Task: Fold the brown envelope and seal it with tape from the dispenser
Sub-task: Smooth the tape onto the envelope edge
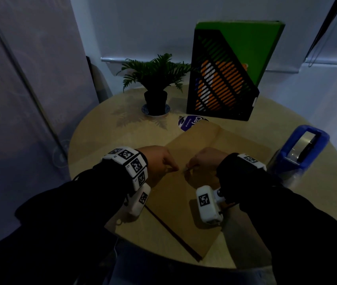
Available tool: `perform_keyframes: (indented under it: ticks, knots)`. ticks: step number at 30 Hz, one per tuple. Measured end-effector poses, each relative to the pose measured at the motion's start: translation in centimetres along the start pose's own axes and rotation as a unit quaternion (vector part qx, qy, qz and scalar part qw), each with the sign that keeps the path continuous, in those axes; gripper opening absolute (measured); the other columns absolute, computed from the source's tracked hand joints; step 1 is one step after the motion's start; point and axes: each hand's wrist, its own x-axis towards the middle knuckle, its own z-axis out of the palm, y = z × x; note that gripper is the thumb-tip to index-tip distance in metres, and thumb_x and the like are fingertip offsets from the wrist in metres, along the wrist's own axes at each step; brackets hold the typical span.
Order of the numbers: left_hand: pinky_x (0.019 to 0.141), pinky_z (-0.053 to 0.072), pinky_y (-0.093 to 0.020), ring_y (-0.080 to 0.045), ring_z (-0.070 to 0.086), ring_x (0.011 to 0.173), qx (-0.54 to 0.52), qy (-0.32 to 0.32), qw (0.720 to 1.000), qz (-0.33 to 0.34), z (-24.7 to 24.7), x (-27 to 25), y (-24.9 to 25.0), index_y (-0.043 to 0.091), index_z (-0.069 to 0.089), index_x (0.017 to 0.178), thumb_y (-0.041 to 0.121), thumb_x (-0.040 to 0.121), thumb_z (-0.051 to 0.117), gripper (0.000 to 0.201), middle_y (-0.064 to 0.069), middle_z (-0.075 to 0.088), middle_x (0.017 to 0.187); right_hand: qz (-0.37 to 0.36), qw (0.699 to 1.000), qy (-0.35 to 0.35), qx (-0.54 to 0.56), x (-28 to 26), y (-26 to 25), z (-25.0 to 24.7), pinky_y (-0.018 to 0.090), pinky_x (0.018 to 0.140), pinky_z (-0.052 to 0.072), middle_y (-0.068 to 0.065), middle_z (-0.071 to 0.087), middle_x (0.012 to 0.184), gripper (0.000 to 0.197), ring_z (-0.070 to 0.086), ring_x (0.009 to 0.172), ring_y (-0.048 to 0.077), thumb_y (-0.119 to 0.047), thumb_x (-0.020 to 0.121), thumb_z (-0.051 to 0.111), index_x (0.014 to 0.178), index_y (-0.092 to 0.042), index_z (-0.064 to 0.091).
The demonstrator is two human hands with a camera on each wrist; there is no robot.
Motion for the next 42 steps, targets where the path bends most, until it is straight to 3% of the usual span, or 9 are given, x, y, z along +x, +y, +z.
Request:
perform_keyframes:
  ticks: [4, 9, 12, 17, 21, 26, 29, 36, 42]
  knots:
    - [0.108, 0.04, -0.035, -0.015, 0.051, 0.122, -0.009, 0.002, 1.0, 0.001, 0.2, 0.1, -0.3, 0.024, 0.064, 0.125, 0.007, 0.092, 0.052, 0.039, 0.003, 0.055, 0.136, -0.009, 0.999, -0.017, -0.026, 0.5, 0.0, 0.3, 0.023, 0.063, 0.042, 0.004, 0.058, 0.084, 0.022, 0.053, 0.073, 0.017, -0.028, 0.093, 0.058, 0.076, -0.014, 0.064]
    - [0.106, 0.041, -0.034, -0.015, 0.052, 0.121, -0.019, 0.004, 1.0, 0.003, 0.3, 0.2, -0.4, 0.025, 0.065, 0.123, 0.009, 0.092, 0.053, 0.036, 0.003, 0.057, 0.133, 0.0, 0.999, -0.032, -0.029, 1.1, 0.0, 0.2, 0.025, 0.071, 0.043, 0.006, 0.061, 0.098, 0.029, 0.056, 0.082, 0.019, -0.031, 0.094, 0.056, 0.108, -0.01, 0.069]
    - [0.106, 0.042, -0.036, -0.014, 0.052, 0.12, -0.027, 0.004, 1.0, 0.0, 0.3, 0.1, -0.4, 0.027, 0.064, 0.123, 0.01, 0.092, 0.055, 0.037, 0.005, 0.057, 0.134, 0.021, 0.999, -0.022, 0.021, 1.6, 0.2, 0.3, 0.022, 0.055, 0.039, 0.003, 0.056, 0.08, 0.021, 0.049, 0.065, 0.013, -0.029, 0.088, 0.064, 0.093, -0.008, 0.066]
    - [0.105, 0.045, -0.038, -0.013, 0.055, 0.117, -0.041, 0.006, 0.999, -0.003, 0.6, 0.4, -0.7, 0.028, 0.066, 0.122, 0.009, 0.091, 0.054, 0.038, 0.006, 0.058, 0.133, 0.028, 0.998, -0.005, 0.05, 1.9, 0.2, 0.7, 0.02, 0.052, 0.038, 0.002, 0.054, 0.074, 0.015, 0.047, 0.06, 0.011, -0.023, 0.088, 0.064, 0.079, -0.011, 0.059]
    - [0.104, 0.045, -0.035, -0.012, 0.057, 0.114, -0.044, 0.005, 0.999, -0.005, 0.6, 0.3, -0.7, 0.029, 0.064, 0.123, 0.014, 0.093, 0.055, 0.035, 0.006, 0.06, 0.13, 0.019, 0.999, -0.014, 0.037, 2.0, 0.3, 0.9, 0.019, 0.053, 0.039, 0.006, 0.061, 0.094, 0.021, 0.048, 0.063, 0.012, -0.025, 0.089, 0.063, 0.095, -0.006, 0.068]
    - [0.102, 0.043, -0.03, -0.013, 0.054, 0.116, -0.031, 0.009, 0.999, 0.0, 0.5, 0.0, -0.4, 0.028, 0.063, 0.125, 0.016, 0.094, 0.054, 0.034, 0.005, 0.058, 0.132, 0.023, 0.995, 0.005, 0.093, 1.7, 0.6, 1.2, 0.018, 0.049, 0.037, 0.012, 0.064, 0.096, 0.038, 0.045, 0.056, 0.007, -0.013, 0.085, 0.064, 0.12, 0.002, 0.063]
    - [0.104, 0.043, -0.033, -0.015, 0.054, 0.118, -0.029, 0.01, 1.0, 0.0, 0.5, 0.0, -0.4, 0.027, 0.063, 0.125, 0.016, 0.094, 0.055, 0.034, 0.004, 0.058, 0.132, 0.016, 0.996, 0.012, 0.088, 1.6, 0.5, 1.0, 0.019, 0.049, 0.037, 0.018, 0.063, 0.126, 0.038, 0.044, 0.057, 0.007, -0.014, 0.085, 0.064, 0.12, 0.0, 0.063]
    - [0.103, 0.045, -0.037, -0.017, 0.056, 0.115, -0.024, 0.005, 1.0, -0.009, 0.7, 0.3, -0.6, 0.027, 0.064, 0.123, 0.015, 0.092, 0.056, 0.034, 0.004, 0.059, 0.131, -0.018, 0.999, 0.003, 0.043, 1.1, 0.4, 0.5, 0.017, 0.057, 0.037, 0.019, 0.057, 0.133, 0.038, 0.046, 0.09, 0.017, -0.014, 0.092, 0.057, 0.127, 0.0, 0.058]
    - [0.1, 0.047, -0.038, -0.019, 0.058, 0.11, -0.019, -0.002, 1.0, -0.016, 0.8, 0.4, -0.6, 0.028, 0.064, 0.123, 0.012, 0.091, 0.057, 0.037, 0.002, 0.06, 0.127, -0.051, 0.998, -0.022, 0.032, 0.8, 0.3, 0.5, 0.034, 0.09, 0.045, 0.019, 0.061, 0.127, 0.031, 0.054, 0.096, 0.022, -0.014, 0.092, 0.055, 0.119, -0.001, 0.063]
